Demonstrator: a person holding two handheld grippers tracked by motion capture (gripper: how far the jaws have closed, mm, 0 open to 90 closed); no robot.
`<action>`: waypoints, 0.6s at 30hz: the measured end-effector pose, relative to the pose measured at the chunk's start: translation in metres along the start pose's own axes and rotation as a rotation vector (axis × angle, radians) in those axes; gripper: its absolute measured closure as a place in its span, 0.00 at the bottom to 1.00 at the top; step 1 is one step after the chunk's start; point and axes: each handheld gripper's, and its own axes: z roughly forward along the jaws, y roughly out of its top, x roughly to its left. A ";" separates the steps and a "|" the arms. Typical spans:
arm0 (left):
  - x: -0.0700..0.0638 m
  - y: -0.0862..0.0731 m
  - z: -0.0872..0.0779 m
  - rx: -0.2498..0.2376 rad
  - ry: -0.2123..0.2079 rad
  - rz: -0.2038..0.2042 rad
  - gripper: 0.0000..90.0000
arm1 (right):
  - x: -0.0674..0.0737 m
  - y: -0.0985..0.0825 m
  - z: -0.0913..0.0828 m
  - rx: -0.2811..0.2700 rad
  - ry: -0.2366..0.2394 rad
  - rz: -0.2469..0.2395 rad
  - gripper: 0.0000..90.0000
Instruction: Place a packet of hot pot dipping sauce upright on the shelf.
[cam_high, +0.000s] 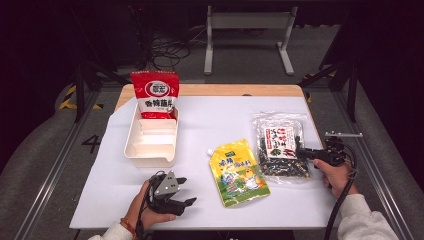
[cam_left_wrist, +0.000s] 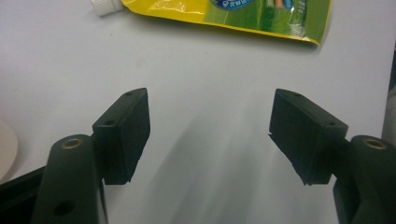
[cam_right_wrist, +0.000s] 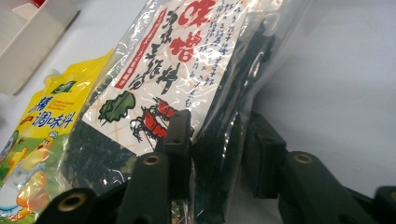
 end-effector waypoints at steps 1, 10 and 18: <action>0.000 0.001 0.000 -0.003 -0.001 -0.003 0.33 | 0.001 0.000 -0.001 -0.004 -0.002 -0.005 0.76; 0.007 0.004 0.000 -0.033 -0.008 -0.048 0.28 | 0.006 -0.003 -0.013 -0.096 0.022 -0.052 0.88; 0.015 0.039 0.018 -0.091 -0.068 -0.088 0.24 | 0.010 -0.007 -0.031 -0.197 0.032 -0.119 0.91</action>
